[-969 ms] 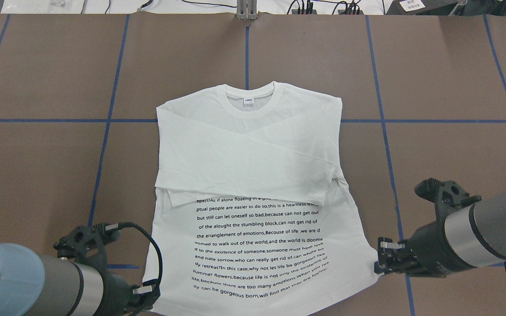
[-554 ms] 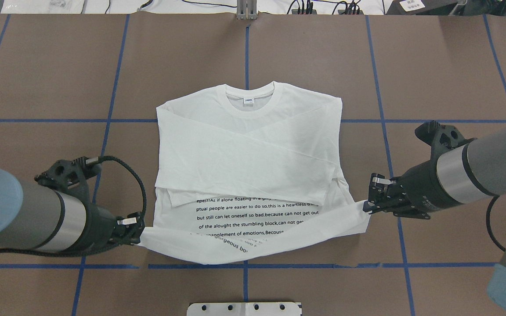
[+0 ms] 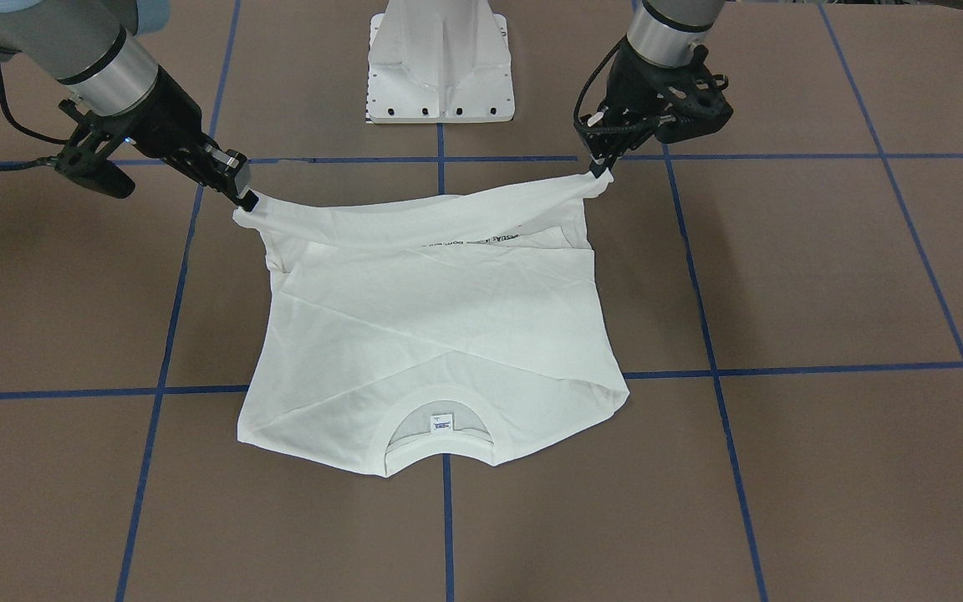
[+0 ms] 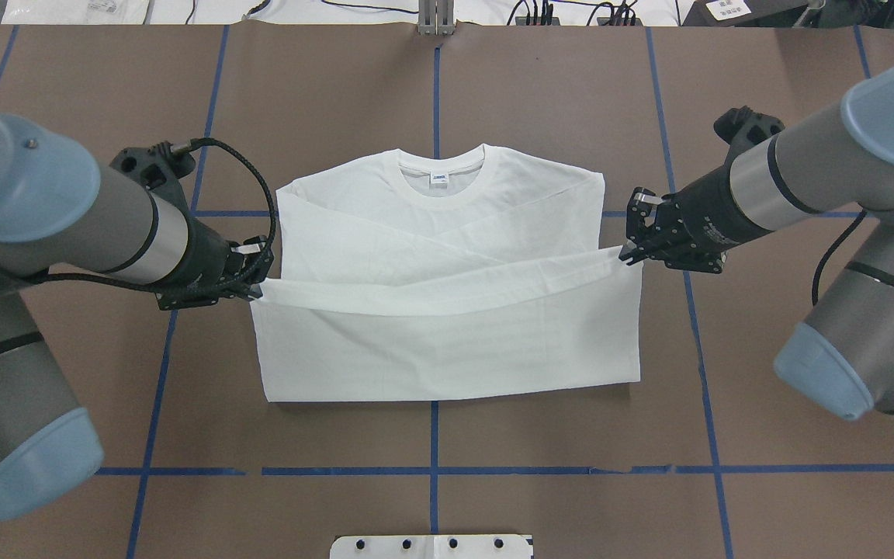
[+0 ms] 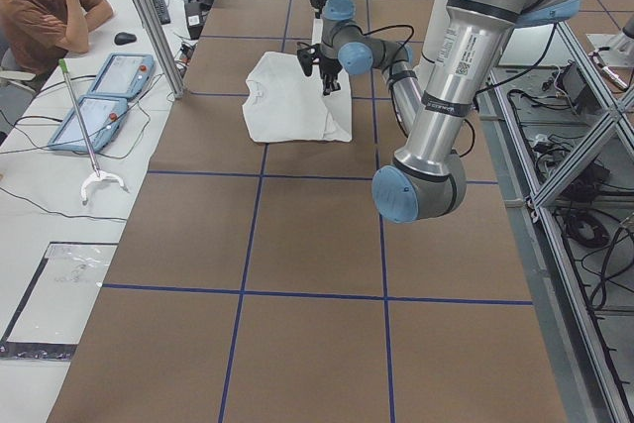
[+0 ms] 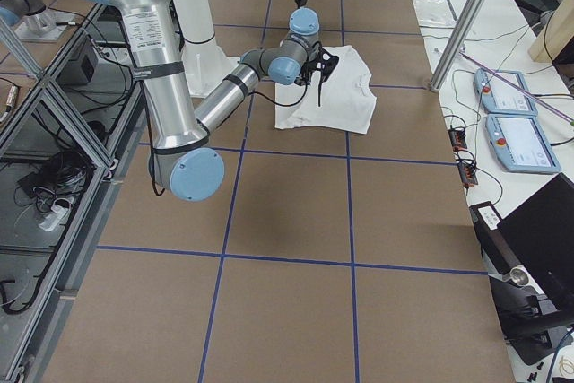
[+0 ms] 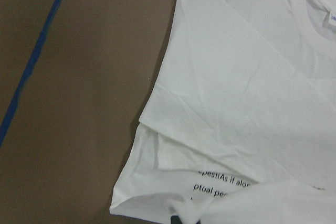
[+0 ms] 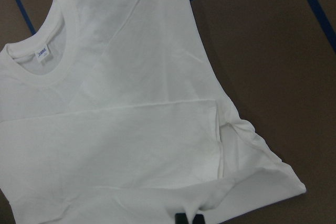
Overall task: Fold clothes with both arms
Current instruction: 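Lift the hem with both grippers and fold it toward the collar, then lay the hem at the collar and open both grippers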
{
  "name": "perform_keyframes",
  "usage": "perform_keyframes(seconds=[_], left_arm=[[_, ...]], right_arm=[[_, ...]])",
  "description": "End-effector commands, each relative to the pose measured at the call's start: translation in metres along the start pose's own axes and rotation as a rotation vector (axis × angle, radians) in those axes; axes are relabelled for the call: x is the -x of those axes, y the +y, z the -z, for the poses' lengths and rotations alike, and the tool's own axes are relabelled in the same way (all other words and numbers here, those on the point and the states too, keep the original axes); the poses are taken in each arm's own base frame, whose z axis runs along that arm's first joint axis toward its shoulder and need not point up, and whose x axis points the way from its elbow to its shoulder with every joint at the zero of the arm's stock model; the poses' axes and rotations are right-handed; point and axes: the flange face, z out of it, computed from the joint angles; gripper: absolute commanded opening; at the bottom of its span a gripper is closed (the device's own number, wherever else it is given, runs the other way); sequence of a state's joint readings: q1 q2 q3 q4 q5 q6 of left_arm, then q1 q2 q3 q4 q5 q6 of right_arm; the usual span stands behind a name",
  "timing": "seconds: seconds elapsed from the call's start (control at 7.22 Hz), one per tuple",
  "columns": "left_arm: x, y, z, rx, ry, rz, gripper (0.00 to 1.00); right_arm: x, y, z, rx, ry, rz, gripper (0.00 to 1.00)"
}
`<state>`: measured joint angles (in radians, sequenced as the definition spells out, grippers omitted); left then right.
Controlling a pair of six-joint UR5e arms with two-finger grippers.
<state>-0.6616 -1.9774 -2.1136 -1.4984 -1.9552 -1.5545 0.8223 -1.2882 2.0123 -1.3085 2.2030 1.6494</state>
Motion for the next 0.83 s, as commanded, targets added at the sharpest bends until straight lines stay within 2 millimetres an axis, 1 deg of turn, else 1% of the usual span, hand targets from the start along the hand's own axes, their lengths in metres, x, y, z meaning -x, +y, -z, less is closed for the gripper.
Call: perform_keyframes(seconds=[0.0, 0.14, 0.28, 0.42, 0.55, 0.69], left_arm=[[-0.006, -0.073, -0.019, -0.077, -0.036, -0.039, 0.00], [-0.014, -0.097, -0.047, -0.088, -0.022, -0.038, 0.00], [-0.023, -0.115, -0.081, -0.090, -0.004, -0.047, 0.00], [-0.021, -0.128, -0.105, -0.093, 0.006, -0.051, 0.00], [-0.019, -0.134, -0.118, -0.095, 0.007, -0.052, 0.00], [-0.020, -0.140, -0.121, -0.100, 0.000, -0.049, 0.00]], right_arm=[[0.017, -0.049, -0.013, -0.036, 0.020, 0.014, 0.00], [0.030, -0.068, -0.026, -0.046, 0.036, 0.027, 0.00], [0.044, -0.090, -0.037, -0.059, 0.050, 0.025, 0.00], [0.059, -0.111, -0.045, -0.070, 0.062, 0.025, 0.00], [0.066, -0.125, -0.056, -0.074, 0.082, 0.024, 0.00], [0.080, -0.139, -0.072, -0.074, 0.104, 0.020, 0.00]])
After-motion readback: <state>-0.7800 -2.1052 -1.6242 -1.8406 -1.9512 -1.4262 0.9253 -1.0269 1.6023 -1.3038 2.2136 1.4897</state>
